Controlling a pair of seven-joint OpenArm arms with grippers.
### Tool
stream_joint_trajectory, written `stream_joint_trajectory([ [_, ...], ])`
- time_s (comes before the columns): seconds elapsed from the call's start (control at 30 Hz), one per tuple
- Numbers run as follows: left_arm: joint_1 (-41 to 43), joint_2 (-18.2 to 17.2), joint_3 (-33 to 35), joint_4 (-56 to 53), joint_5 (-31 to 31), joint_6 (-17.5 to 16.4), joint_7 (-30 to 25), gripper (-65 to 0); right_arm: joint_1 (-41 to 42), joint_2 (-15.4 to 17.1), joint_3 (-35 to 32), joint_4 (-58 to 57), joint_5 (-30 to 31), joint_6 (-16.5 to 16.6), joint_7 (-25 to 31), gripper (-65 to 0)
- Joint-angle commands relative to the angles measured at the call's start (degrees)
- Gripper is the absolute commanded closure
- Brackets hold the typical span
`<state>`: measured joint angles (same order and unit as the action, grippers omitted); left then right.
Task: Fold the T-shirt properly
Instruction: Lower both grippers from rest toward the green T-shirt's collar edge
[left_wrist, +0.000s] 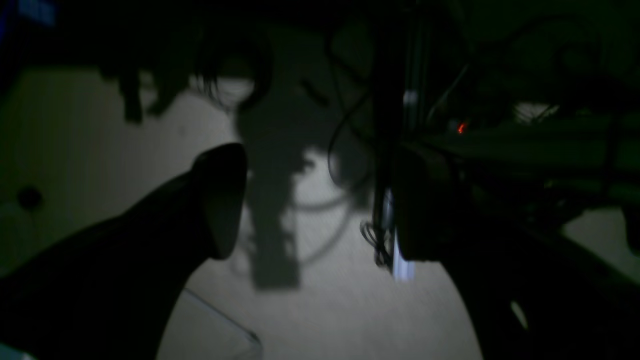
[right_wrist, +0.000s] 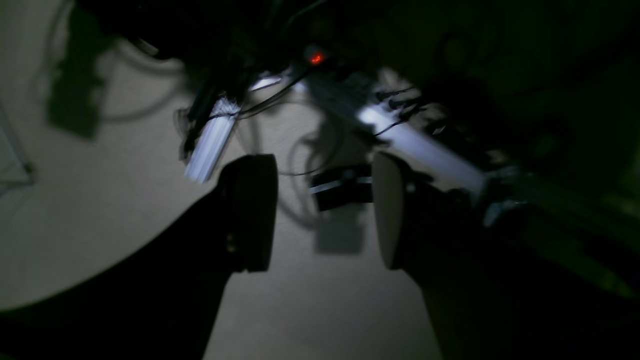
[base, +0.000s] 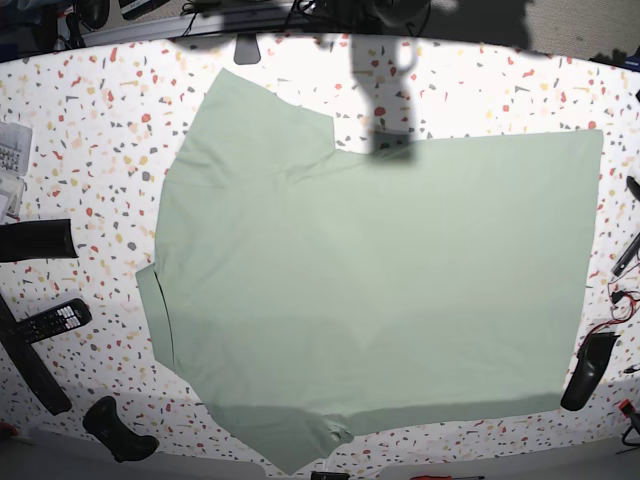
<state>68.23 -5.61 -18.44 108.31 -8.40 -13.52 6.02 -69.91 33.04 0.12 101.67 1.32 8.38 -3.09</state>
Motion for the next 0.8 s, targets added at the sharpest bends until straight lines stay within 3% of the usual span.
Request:
stream_joint_trajectory([
  [0.0,0.98,-0.31,-0.37,2.56,-0.04,0.5,-0.79,-40.8,-0.61,0.46,1.53,3.06,0.37,-0.13,1.4,-29.9],
  [0.23,0.96,-0.28,-0.37,13.44,-0.02,0.63,-0.61,-40.8,0.15,0.44,6.36,14.34,0.79,-0.17,0.0,-29.9],
  [0.47,-2.34,-0.28,-0.37,16.06,-0.02,0.61,-0.39,-40.8,5.46,0.46,6.62,16.74,0.55,-0.2,-1.44,-29.9],
  [0.6,-7.58,-0.31,-0.37,16.06,-0.02,0.59,-0.46,-40.8,10.38,0.33,6.6,16.72,0.63,-0.22,-1.64,-29.9],
  [0.77,-19.87,-0.28,-0.35,16.06,-0.04,0.59,-0.44,-40.8,19.98,-0.17,6.6,16.72,0.61,-0.26,-2.99,-29.9],
])
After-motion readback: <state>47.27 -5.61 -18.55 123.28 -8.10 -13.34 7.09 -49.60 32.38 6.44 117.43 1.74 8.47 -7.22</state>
